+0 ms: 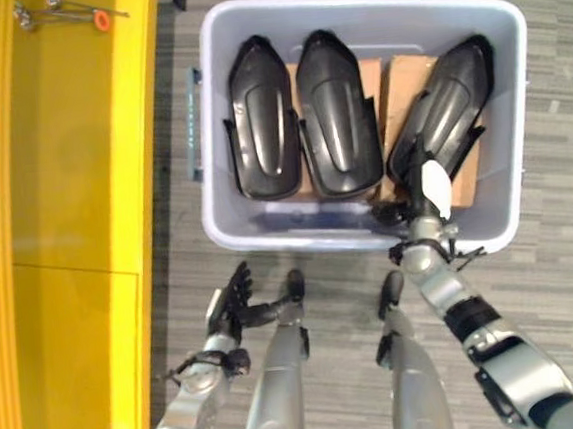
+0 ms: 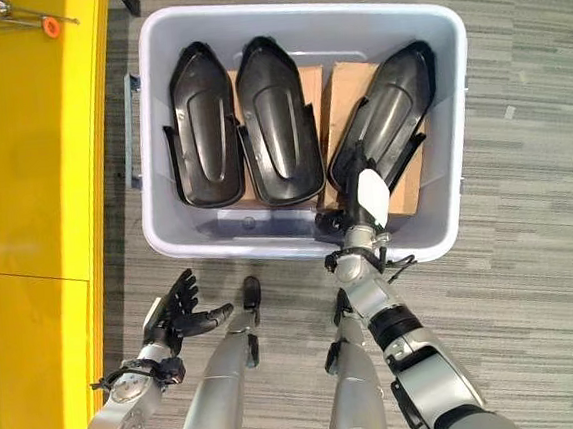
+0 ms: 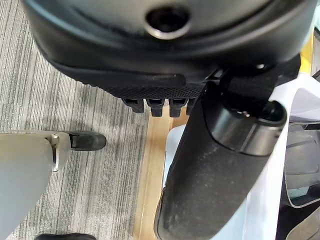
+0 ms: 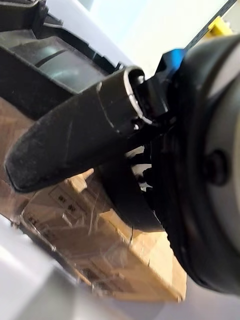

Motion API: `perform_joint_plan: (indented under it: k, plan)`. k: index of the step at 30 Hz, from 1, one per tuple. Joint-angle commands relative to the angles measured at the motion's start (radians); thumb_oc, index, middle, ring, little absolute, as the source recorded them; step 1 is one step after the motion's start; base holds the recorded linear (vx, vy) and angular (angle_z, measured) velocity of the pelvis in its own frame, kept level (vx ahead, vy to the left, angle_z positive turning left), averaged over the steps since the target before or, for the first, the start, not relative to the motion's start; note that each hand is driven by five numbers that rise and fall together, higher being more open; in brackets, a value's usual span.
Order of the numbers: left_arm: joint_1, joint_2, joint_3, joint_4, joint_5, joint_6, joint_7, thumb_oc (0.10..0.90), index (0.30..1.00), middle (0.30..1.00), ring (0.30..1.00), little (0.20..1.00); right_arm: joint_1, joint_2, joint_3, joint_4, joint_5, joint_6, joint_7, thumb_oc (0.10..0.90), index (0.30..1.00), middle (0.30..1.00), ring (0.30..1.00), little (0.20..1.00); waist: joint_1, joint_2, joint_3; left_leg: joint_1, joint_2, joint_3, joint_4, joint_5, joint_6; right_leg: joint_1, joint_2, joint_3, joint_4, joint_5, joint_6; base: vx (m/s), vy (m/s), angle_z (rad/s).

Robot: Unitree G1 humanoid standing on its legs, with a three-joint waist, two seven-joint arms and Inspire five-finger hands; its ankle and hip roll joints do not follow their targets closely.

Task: Move parts from the plastic box to the shelf.

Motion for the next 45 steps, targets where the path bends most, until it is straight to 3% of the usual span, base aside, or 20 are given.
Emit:
perform_joint_plan:
  k: [1,7,8,9,16,22,33,45]
  plan:
    - [0.044,0.031,-0.03,-0.088,-0.027,-0.061,0.005,0.9,1.0,1.0,1.0,1.0,-0.063,-0.046,-0.006,0.016,0.037,-0.036,-0.025,0.9,1.0,1.0,1.0,1.0,-0.003,0.044,-0.025,0.023,0.017,-0.006,0.039,-0.074,0.005,0.001,-0.082,0.052,0.136,-0.088,0.056,0.0,0.0,0.0]
    - [0.038,0.034,-0.043,-0.09,-0.033,-0.066,0.001,0.9,1.0,1.0,1.0,1.0,-0.126,-0.063,0.021,0.141,0.043,-0.024,-0.009,0.9,1.0,1.0,1.0,1.0,0.004,0.051,-0.024,0.023,0.017,-0.006,0.036,-0.073,0.005,-0.004,-0.081,0.054,0.137,-0.09,0.055,0.0,0.0,0.0]
    - [0.036,0.033,-0.045,-0.089,-0.033,-0.067,0.001,0.9,1.0,1.0,1.0,1.0,-0.138,-0.065,0.026,0.167,0.048,-0.024,-0.004,0.429,0.341,0.341,0.341,0.341,0.004,0.052,-0.024,0.023,0.016,-0.005,0.035,-0.072,0.004,-0.004,-0.08,0.054,0.137,-0.09,0.055,0.0,0.0,0.0]
    - [0.034,0.034,-0.045,-0.088,-0.033,-0.067,0.001,0.9,1.0,1.0,1.0,1.0,-0.152,-0.067,0.032,0.189,0.055,-0.025,0.004,0.4,0.3,0.3,0.3,0.3,0.005,0.052,-0.024,0.023,0.016,-0.004,0.033,-0.071,0.004,-0.004,-0.079,0.053,0.136,-0.09,0.055,0.0,0.0,0.0]
    - [0.023,0.033,-0.055,-0.074,-0.035,-0.067,-0.007,0.9,1.0,1.0,1.0,1.0,-0.211,-0.069,0.078,0.335,0.088,-0.038,0.047,0.4,0.3,0.3,0.3,0.3,0.014,0.06,-0.024,0.025,0.016,-0.002,0.031,-0.069,0.002,-0.007,-0.075,0.052,0.141,-0.092,0.053,0.0,0.0,0.0]
    - [0.018,0.026,-0.057,-0.062,-0.035,-0.066,-0.005,0.9,1.0,1.0,1.0,1.0,-0.199,-0.055,0.097,0.336,0.086,-0.044,0.06,0.4,0.3,0.3,0.3,0.3,0.01,0.054,-0.024,0.031,0.019,-0.003,0.03,-0.069,0.002,-0.004,-0.071,0.056,0.143,-0.094,0.053,0.0,-0.005,-0.03]
    - [0.011,0.009,-0.066,-0.031,-0.022,-0.063,-0.007,0.9,1.0,1.0,1.0,1.0,-0.067,0.018,0.144,0.378,0.062,-0.049,0.098,0.4,0.3,0.3,0.3,0.3,0.013,0.044,-0.035,0.079,0.025,-0.009,0.013,-0.064,0.0,0.057,-0.068,0.042,0.127,-0.094,0.055,0.0,-0.002,0.0]
    - [0.043,0.019,-0.038,-0.02,-0.012,-0.056,-0.02,0.9,1.0,1.0,1.0,1.0,0.057,-0.038,0.16,0.177,-0.035,-0.038,0.106,0.4,0.3,0.3,0.3,0.3,0.002,0.006,-0.089,0.16,0.045,-0.022,-0.051,-0.038,-0.008,0.141,-0.057,0.025,0.072,-0.084,0.057,0.0,-0.005,0.01]
